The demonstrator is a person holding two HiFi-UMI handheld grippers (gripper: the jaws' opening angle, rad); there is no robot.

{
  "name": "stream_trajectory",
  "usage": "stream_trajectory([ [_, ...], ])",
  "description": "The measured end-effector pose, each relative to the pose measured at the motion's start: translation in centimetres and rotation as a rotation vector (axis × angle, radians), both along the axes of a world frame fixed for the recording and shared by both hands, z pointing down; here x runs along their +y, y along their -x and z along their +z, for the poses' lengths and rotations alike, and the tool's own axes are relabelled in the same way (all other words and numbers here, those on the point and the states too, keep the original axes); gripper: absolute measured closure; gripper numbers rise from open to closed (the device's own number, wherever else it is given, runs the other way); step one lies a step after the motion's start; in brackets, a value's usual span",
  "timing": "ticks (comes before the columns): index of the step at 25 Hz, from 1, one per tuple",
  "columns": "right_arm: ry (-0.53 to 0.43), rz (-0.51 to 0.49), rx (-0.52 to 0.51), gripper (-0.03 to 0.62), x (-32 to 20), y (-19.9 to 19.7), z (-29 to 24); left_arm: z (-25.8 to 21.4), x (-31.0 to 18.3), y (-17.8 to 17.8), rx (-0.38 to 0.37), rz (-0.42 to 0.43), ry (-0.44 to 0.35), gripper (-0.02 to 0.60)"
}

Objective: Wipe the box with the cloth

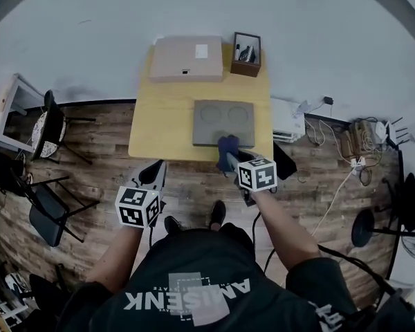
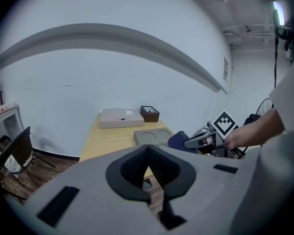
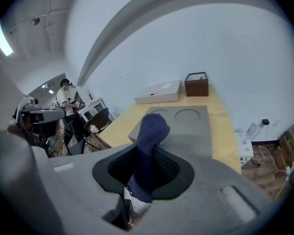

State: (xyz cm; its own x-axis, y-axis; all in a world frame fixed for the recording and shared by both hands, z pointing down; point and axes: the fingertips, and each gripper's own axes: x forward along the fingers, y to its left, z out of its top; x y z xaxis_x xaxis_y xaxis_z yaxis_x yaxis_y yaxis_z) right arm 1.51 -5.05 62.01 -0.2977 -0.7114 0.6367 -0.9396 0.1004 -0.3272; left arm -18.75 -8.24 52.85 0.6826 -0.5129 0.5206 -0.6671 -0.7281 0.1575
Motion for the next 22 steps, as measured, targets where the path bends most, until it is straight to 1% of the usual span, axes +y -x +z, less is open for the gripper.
stream_trajectory([
  [4,0.041,-0.084,0.005,0.51,-0.9,5.1,1.5,0.1,0.8,2.5,0.006,-0.025,0.006,0.58],
  [7,0.078,-0.113,0.015,0.51,-1.7,8.1,3.3,0.3,1.0,5.0,0.007,-0.078,0.016,0.58],
  [10,0.116,-0.135,0.015,0.51,-3.0,10.4,5.3,0.7,1.0,7.1,0.003,-0.13,0.027,0.58],
  [13,0.145,-0.146,0.008,0.51,-3.9,11.5,6.7,1.4,1.5,8.8,-0.007,-0.18,0.045,0.58],
  [16,0.164,-0.126,-0.005,0.51,-4.7,11.5,7.7,1.9,2.0,10.2,-0.02,-0.218,0.055,0.58],
  [19,0.158,-0.119,-0.017,0.51,-5.4,11.6,8.5,2.1,2.6,11.4,-0.036,-0.245,0.06,0.58],
  [22,0.161,-0.103,-0.011,0.51,-5.6,10.7,9.0,2.2,3.0,11.5,-0.047,-0.256,0.058,0.58],
])
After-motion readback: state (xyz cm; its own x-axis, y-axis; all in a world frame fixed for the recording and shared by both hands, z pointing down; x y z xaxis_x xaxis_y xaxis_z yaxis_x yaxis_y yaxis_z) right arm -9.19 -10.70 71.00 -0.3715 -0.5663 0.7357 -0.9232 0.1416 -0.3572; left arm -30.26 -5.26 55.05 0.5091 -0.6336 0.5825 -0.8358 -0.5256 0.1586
